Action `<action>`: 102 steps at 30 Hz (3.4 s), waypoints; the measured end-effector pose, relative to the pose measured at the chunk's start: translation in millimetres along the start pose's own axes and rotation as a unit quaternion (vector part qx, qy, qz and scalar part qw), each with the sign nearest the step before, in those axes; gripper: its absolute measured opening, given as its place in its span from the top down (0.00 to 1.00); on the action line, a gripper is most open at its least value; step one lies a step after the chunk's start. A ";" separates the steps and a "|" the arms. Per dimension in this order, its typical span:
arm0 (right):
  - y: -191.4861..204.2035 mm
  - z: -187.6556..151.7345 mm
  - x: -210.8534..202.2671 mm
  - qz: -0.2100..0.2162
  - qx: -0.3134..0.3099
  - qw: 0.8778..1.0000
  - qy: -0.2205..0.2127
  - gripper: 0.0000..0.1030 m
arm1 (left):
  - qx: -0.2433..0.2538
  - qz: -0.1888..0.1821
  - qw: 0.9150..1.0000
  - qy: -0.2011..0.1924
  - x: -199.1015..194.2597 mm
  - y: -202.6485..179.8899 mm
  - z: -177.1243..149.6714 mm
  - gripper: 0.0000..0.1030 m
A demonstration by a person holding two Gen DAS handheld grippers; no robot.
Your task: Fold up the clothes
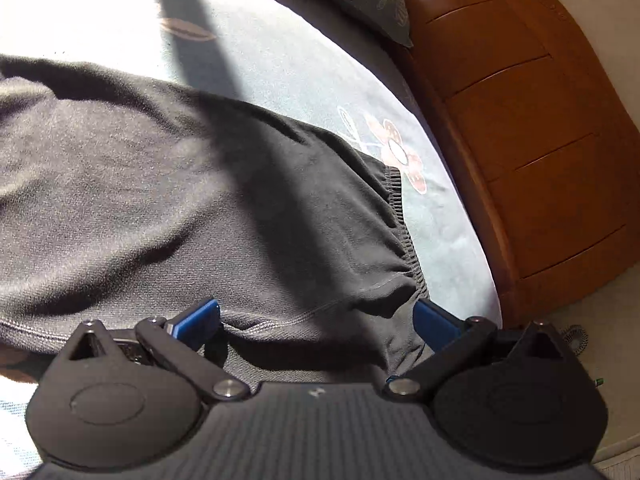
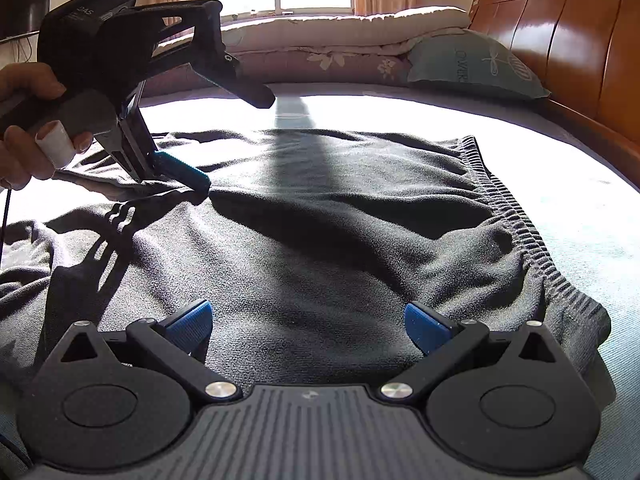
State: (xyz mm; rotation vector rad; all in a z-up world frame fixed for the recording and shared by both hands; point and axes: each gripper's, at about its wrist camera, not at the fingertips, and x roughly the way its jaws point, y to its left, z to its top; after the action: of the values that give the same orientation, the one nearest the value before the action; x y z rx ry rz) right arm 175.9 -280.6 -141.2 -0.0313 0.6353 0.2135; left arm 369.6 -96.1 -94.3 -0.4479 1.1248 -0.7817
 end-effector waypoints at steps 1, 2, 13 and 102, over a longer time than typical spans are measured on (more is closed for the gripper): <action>0.0 -0.2 -0.2 0.000 0.000 1.000 0.000 0.00 | 0.005 -0.008 1.000 0.000 -7.0 -2.9 -4.0 0.01; 0.1 -0.3 -0.3 0.000 0.000 1.000 0.000 0.00 | 0.010 -0.017 1.000 0.000 -13.5 -5.4 -8.5 0.01; 1.0 -0.7 -0.1 -0.001 0.000 1.000 -0.001 0.00 | -0.011 0.084 0.995 -0.046 -81.3 40.4 -51.9 0.03; 124.2 19.9 -8.3 0.035 -0.072 0.985 0.152 0.00 | -0.026 0.308 0.944 -0.120 -239.5 124.6 -199.4 0.01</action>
State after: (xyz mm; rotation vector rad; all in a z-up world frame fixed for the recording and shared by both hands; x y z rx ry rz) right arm 155.3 -158.9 -115.8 -0.1844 0.9247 0.3266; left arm 175.6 177.6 -105.3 -0.2030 0.9769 -0.1431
